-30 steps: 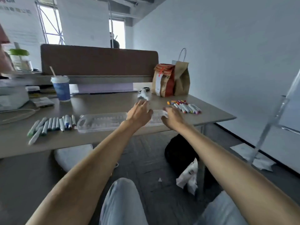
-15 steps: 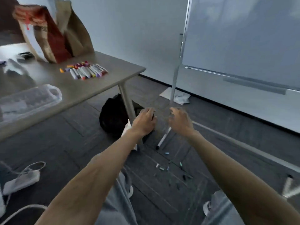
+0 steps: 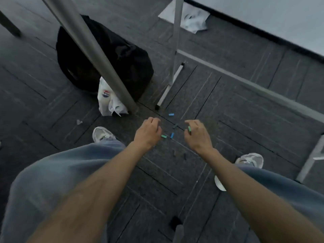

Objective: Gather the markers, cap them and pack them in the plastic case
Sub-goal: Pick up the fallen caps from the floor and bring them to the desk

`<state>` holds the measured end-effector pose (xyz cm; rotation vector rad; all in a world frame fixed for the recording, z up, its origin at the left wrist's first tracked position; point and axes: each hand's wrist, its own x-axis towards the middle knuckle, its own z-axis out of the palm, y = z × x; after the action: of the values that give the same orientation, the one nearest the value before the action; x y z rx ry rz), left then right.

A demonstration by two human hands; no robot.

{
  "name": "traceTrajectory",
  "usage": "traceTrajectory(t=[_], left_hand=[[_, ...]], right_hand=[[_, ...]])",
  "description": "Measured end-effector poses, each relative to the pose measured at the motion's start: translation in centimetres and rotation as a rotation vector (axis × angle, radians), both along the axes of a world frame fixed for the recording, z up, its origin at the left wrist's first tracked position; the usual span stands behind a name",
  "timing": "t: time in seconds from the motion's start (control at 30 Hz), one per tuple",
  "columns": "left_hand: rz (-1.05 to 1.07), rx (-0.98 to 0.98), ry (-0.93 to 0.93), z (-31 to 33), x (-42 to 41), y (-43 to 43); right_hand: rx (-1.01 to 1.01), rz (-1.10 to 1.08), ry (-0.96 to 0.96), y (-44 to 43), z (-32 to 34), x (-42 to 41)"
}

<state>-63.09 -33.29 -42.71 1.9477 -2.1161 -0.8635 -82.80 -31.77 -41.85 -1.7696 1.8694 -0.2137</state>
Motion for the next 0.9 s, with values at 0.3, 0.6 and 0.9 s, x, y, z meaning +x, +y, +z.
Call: traceTrajectory(t=[0.3, 0.6, 0.9], left_hand=[[0.004, 0.301, -0.098, -16.6, 0.6, 1.6], [0.132, 0.407, -0.134, -24.0, 1.5, 2.0], [0.188, 0.315, -0.219, -26.3, -1.1, -0.4]], right_hand=[[0.31, 0.041, 0.066, 1.7, -18.5, 0.8], [0.312, -0.029, 0.206, 1.7, -26.1, 2.7], [0.199, -0.272, -0.376, 1.4, -24.0, 2.0]])
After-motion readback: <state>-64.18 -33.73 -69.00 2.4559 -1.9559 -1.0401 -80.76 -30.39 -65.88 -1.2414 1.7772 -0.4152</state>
